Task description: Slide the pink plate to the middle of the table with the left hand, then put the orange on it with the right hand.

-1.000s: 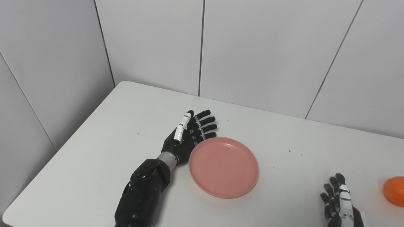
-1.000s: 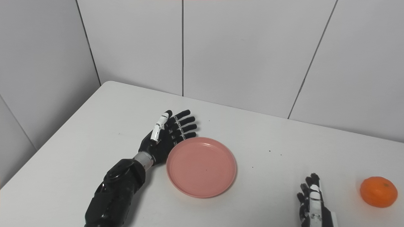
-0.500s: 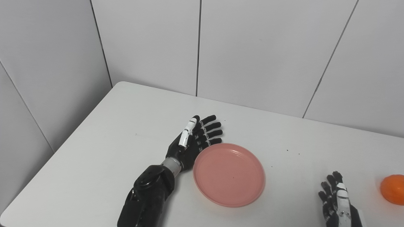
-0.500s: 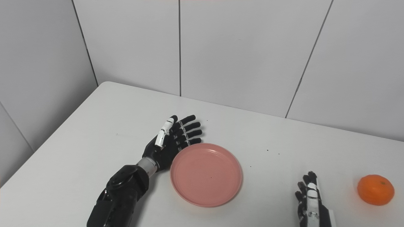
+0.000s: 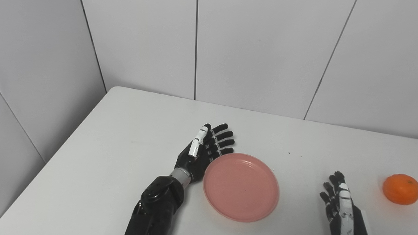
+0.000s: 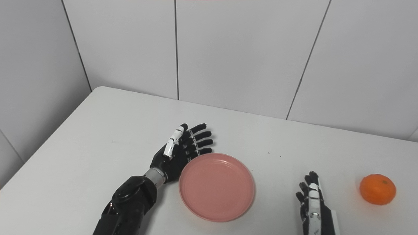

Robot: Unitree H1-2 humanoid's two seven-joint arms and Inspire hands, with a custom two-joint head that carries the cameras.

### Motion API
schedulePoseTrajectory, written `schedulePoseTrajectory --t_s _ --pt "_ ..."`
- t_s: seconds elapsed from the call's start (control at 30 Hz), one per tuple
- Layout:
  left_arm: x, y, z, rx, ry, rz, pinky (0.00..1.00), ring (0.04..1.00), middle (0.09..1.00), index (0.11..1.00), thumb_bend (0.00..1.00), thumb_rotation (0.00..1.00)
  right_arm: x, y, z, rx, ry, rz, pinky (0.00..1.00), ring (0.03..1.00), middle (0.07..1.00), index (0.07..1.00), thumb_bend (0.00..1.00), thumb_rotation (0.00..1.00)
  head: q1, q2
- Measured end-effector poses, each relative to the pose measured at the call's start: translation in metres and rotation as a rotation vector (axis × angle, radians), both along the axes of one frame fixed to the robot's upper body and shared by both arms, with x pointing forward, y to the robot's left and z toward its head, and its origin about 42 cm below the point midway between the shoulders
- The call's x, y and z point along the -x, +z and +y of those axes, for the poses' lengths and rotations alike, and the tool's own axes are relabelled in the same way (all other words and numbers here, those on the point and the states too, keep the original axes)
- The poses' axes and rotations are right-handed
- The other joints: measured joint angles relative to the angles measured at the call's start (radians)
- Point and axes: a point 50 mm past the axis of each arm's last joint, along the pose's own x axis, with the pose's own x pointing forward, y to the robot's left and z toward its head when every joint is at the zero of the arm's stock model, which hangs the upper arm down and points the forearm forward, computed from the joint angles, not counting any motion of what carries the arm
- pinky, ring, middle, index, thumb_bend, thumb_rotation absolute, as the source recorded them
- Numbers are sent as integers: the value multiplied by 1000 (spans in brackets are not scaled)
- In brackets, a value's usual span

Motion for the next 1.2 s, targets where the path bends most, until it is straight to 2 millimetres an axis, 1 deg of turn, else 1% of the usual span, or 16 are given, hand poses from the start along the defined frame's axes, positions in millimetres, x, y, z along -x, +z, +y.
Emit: schedulePoseTrajectory --t_s 0.27,0.43,0.57,0.6,0.73,0.9,1.0,1.07,1.13,1.17,1.2 --pt "6 1 -19 -11 -26 5 725 764 775 767 323 1000 0 3 4 3 6 -9 958 972 981 983 249 1000 -17 11" --pt "12 0 -25 -7 -31 7 730 763 772 759 314 1000 1 6 3 7 1 -18 938 964 976 979 248 1000 -25 17" --pt "12 0 -25 -7 -32 10 731 763 772 760 315 1000 1 5 4 9 3 -2 944 965 976 978 251 1000 -25 17" --pt "12 0 -25 -7 -33 11 731 763 773 761 317 1000 1 5 4 9 2 -1 947 967 978 979 252 1000 -35 20" --pt "12 0 -25 -5 -33 12 730 765 777 764 321 1000 0 5 4 8 3 -1 952 973 984 981 255 1000 -41 23" --pt "13 0 -25 -4 -32 11 740 772 783 770 326 1000 -1 6 4 15 2 -6 961 972 981 977 276 1000 -49 25" --pt "13 0 -24 -3 -29 11 744 774 786 773 325 1000 -1 7 4 19 0 -5 959 968 978 974 288 1000 -63 31" --pt "13 0 -23 -2 -26 12 744 776 787 773 324 1000 -1 7 4 19 -2 -6 953 963 975 970 298 1000 -86 34" --pt "14 0 -21 0 -19 11 746 776 787 772 322 1000 -2 7 4 21 -7 -7 945 958 970 966 298 1000 -86 34" --pt "15 0 -20 1 -16 11 748 777 787 773 322 1000 -2 7 4 23 -9 -8 942 956 969 965 296 1000 -103 37" --pt "15 0 -19 2 -13 10 750 778 788 775 321 1000 -2 8 4 23 -10 -9 939 955 967 963 293 1000 -103 37"
